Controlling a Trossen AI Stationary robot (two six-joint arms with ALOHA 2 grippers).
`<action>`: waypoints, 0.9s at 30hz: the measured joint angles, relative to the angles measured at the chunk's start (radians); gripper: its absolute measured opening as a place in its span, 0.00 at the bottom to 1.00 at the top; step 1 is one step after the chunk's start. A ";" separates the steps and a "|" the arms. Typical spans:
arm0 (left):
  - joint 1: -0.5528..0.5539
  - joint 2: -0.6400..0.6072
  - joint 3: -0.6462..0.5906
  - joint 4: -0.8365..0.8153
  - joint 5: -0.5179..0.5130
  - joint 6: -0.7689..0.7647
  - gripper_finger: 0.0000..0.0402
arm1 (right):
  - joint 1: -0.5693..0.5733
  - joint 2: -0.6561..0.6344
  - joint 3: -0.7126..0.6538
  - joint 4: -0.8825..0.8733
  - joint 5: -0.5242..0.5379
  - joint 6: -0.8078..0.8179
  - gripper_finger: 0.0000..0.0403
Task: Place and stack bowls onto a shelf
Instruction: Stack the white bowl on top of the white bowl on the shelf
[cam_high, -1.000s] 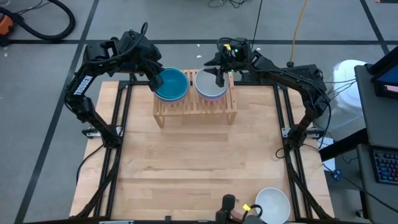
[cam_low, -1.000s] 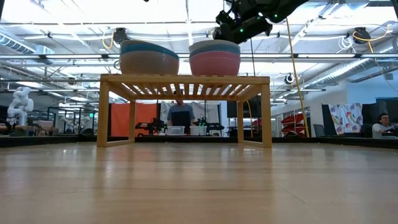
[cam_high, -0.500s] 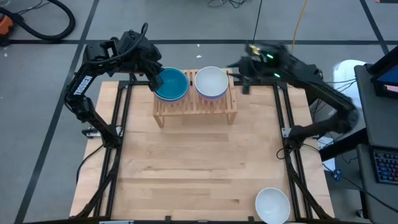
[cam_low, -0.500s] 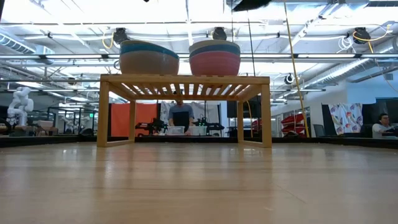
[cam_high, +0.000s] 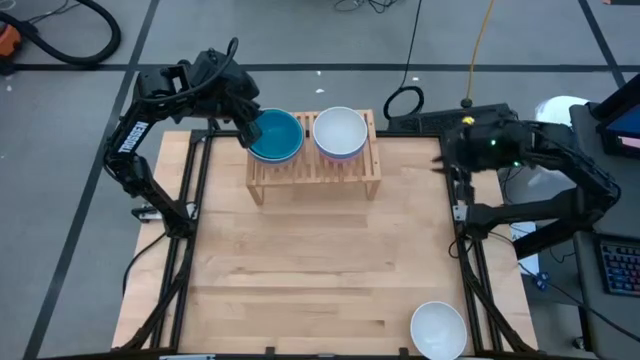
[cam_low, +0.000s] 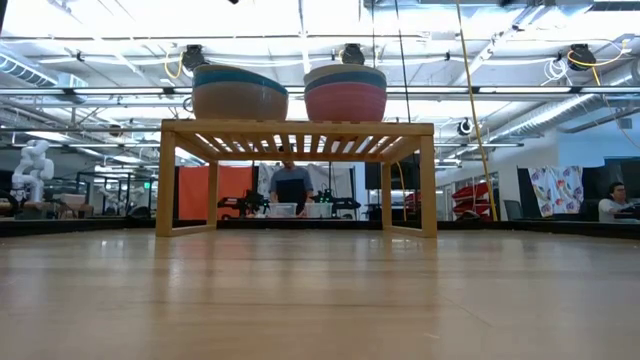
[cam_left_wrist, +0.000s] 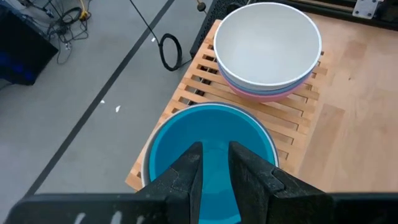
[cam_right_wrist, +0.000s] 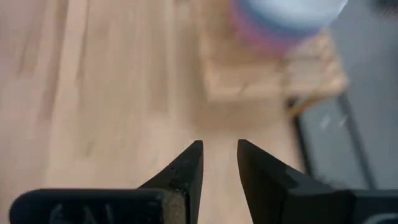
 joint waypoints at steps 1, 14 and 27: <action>0.000 0.000 0.000 -0.004 0.001 -0.008 0.21 | 0.010 -0.001 0.000 -0.054 -0.002 0.027 0.23; 0.000 0.000 0.000 -0.042 0.004 -0.136 0.21 | 0.149 0.023 -0.045 -0.220 -0.345 0.171 0.22; 0.000 0.000 0.000 -0.041 0.004 -0.138 0.21 | 0.398 0.076 -0.359 -0.204 -0.427 0.269 0.23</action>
